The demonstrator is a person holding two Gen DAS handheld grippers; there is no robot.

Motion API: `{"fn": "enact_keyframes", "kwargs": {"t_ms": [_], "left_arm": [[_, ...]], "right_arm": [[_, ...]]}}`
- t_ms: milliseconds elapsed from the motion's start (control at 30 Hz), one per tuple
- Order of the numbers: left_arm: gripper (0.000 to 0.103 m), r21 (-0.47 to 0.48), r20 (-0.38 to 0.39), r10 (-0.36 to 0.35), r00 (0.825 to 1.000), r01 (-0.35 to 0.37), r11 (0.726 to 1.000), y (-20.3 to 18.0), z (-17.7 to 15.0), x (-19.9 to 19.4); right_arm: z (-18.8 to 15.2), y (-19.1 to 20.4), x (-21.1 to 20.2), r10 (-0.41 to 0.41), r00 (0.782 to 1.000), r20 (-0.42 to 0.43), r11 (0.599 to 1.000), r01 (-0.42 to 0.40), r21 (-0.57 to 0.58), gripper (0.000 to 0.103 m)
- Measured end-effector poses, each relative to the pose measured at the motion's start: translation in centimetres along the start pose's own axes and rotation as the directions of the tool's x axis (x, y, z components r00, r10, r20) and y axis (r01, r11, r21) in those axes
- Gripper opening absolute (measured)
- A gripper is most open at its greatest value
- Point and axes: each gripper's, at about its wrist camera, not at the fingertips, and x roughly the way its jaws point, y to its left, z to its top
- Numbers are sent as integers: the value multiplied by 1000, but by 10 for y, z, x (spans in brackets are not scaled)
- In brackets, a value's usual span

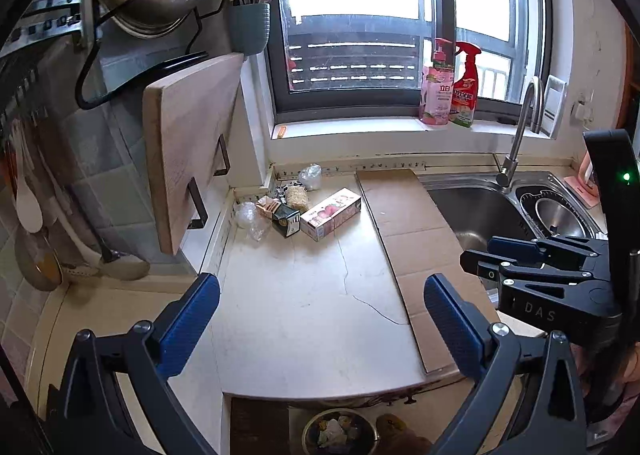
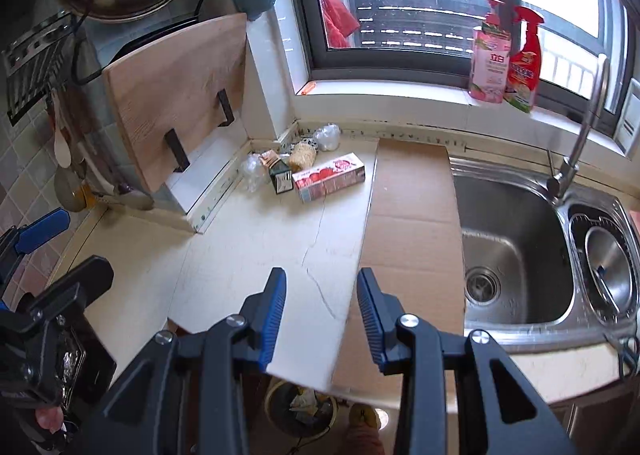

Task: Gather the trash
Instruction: 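Move both open tools toward the strawberry milk carton by the wall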

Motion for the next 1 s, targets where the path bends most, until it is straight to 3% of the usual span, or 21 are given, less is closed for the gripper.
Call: {"fn": "enact_keyframes", "kwargs": {"t_ms": [233,433,700,1000], "left_arm": [[101,45,-79,8,997,-5,999,-7,53,87],[101,94,-188,-21,982,40,995,-18,73,175],[101,196,-287,-45,957,105,975,-43,77,258],[101,256,-361,-43,931,144,956,-50,81,316]], "right_arm": [[54,-30,60,15,999,-35,999,-16,-30,37],[83,-59,120,17,995,-93,1000,-18,-15,37],[94,-89,185,32,984,-173,999,-29,19,37],[97,-108,229,53,973,-226,997,-38,68,37]]}}
